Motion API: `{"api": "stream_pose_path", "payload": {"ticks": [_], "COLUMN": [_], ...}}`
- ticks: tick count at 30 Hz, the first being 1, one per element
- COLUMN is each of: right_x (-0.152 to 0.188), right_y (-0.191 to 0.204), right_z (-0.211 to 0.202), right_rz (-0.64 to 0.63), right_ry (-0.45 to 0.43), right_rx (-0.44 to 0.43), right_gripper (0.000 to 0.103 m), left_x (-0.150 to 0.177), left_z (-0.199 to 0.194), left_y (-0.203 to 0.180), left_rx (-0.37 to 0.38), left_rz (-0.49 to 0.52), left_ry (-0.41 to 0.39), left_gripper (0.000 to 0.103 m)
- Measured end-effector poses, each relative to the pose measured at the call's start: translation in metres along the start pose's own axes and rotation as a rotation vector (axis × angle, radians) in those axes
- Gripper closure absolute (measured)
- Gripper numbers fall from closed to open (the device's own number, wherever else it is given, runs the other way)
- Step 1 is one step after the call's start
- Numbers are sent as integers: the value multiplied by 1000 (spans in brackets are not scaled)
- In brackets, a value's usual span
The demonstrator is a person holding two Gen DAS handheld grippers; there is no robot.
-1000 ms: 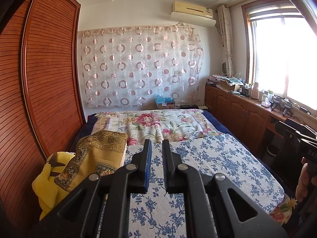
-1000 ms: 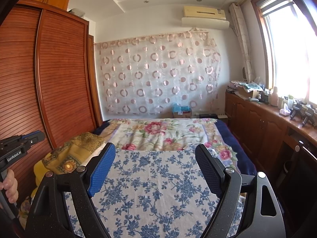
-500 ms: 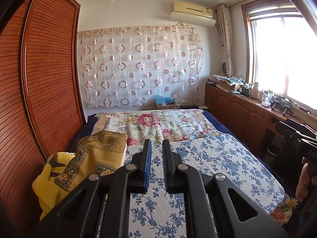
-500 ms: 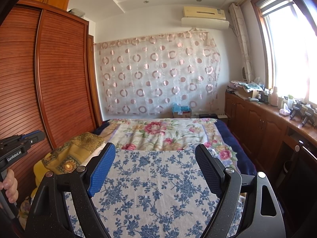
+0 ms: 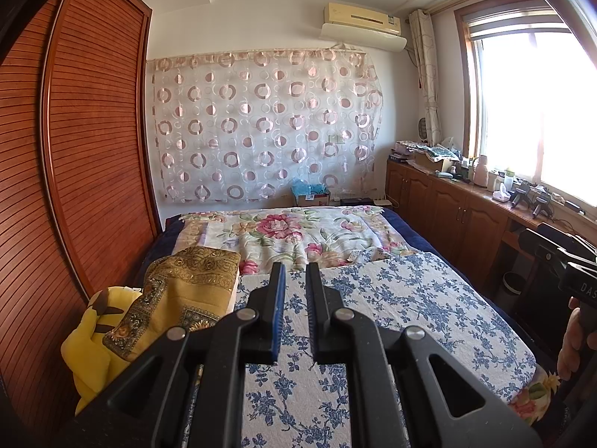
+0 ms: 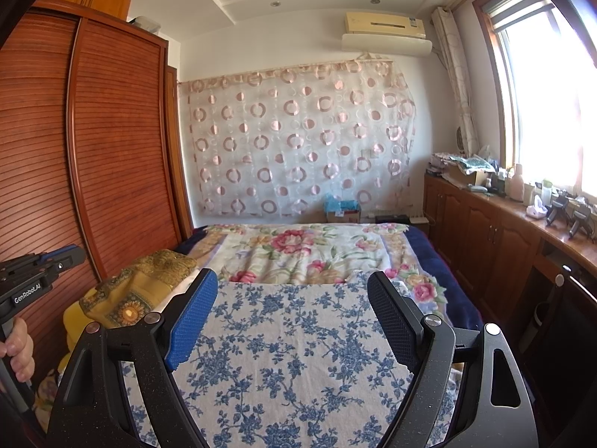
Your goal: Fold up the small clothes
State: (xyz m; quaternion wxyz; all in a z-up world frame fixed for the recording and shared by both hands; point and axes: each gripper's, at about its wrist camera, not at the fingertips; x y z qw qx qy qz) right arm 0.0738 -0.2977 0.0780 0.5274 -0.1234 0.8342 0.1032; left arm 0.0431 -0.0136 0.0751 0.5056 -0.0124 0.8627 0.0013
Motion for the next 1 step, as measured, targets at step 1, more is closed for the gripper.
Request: {"api": "stream_pose_path", "payload": {"ticks": [1], "right_x": [0], "right_y": [0], "right_z": [1], "right_rz": [0], "right_ry": [2], "right_rx": [-1], "right_gripper": [19], "left_x": [0], "left_z": [0], "left_y": [0], "left_rx": [-1], "left_rz": [0], "left_ry": [0], "left_gripper": [94]}}
Point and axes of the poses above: each gripper's, at about its wrist camera, not at the fingertips, and z roughly the way its jaws point, y to its left, x to its underside, and after that the axes turned 7 degrees about y, right-handed
